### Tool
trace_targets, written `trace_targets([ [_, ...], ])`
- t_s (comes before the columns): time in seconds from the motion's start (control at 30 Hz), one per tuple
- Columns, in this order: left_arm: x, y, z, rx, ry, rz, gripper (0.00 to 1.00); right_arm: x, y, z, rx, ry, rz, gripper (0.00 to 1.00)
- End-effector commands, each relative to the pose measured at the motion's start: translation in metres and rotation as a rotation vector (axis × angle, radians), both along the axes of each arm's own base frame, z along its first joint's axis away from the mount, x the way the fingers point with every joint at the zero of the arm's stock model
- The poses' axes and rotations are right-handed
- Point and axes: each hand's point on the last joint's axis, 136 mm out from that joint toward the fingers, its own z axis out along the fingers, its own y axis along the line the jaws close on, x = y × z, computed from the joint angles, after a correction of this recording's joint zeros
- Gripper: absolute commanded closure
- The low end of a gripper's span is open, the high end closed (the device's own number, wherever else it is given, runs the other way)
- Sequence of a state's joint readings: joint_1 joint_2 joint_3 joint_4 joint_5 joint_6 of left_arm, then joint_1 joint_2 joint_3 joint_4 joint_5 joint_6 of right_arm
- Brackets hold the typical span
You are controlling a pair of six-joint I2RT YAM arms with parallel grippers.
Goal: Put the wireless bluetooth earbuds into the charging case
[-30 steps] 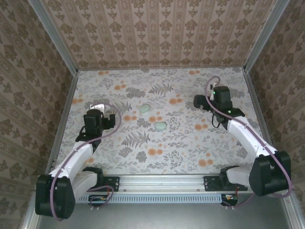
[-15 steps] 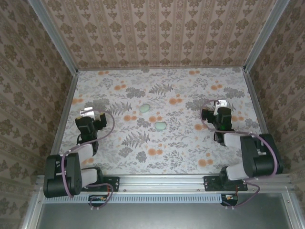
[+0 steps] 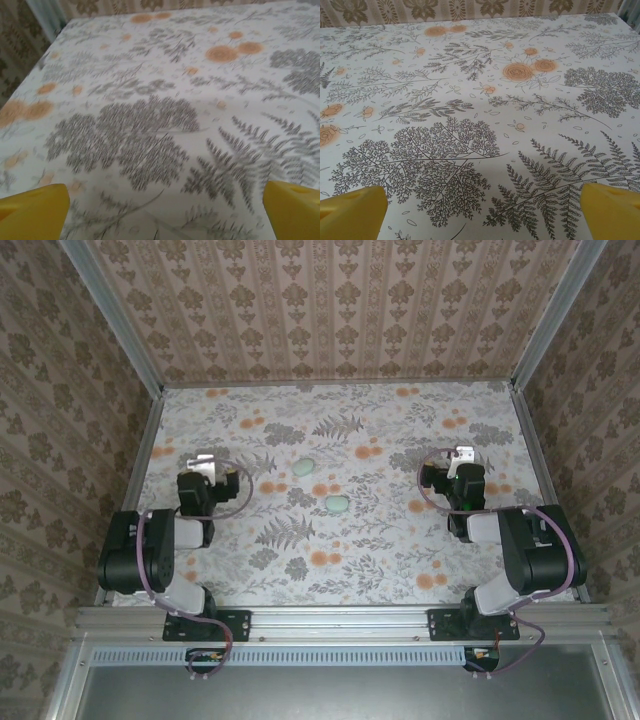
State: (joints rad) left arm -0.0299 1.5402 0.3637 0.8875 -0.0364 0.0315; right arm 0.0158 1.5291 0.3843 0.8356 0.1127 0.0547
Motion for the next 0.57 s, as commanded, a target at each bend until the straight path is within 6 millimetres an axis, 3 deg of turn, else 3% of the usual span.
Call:
trace_targets([
  [0.0, 0.009, 0.0017, 0.0088, 0.017, -0.007, -0.005, 0.0, 0.0076, 0.003, 0.0126, -0.007, -0.045, 0.013, 0.0],
  [0.53, 0.009, 0.0027, 0.0087, 0.016, -0.007, -0.002, 0.0, 0.0081, 0.0053, 0.0119, -0.011, -0.041, 0.024, 0.0],
])
